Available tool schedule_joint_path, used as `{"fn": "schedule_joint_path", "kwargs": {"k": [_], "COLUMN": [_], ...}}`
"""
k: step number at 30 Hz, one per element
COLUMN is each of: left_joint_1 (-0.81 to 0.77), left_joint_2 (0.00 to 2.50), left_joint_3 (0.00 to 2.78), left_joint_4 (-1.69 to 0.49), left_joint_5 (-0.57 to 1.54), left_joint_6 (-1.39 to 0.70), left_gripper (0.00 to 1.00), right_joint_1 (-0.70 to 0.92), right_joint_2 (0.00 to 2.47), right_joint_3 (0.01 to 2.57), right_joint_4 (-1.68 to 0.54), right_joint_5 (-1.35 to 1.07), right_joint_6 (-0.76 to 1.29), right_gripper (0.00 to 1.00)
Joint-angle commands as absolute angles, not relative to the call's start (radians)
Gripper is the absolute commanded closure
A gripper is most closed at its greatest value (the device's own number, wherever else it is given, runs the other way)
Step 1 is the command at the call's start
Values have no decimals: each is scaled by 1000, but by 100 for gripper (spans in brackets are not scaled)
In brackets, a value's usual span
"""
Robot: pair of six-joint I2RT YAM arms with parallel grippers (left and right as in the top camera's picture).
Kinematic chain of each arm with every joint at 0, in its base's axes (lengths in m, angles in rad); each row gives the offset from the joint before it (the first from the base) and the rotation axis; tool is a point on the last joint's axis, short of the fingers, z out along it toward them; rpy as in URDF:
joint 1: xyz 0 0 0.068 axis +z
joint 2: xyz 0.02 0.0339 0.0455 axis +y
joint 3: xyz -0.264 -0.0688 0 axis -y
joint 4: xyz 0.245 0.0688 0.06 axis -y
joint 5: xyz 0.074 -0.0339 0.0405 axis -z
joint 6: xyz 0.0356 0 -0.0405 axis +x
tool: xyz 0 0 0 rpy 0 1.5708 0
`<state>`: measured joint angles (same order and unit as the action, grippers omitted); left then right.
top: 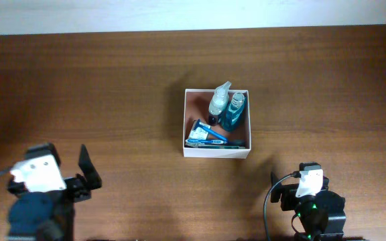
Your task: Pack container
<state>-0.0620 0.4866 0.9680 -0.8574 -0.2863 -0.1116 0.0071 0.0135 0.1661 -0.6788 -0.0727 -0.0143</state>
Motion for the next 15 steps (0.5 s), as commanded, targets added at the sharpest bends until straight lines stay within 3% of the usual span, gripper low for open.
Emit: {"fn": "schedule_joint_path", "kwargs": {"k": [1,9,15], "left_joint_1": [-43,-43,-42], "left_joint_2": [345,72,13], "left_joint_3": [697,251,149], "left_joint_4": [-712,-607,-549], "left_joint_5": [-176,-89,-91], "left_joint_6": [-96,-100,-100], "left_gripper": [1,1,1], "right_joint_1": [-1,-1,-1], "right_joint_2": [3,3,4], "right_joint_3": [161,161,161], "right_joint_4": [-679,-679,-679], "right_joint_5": [-85,-85,-85], "right_joint_6": [-11,-10,-10], "right_gripper": [2,1,1]}}
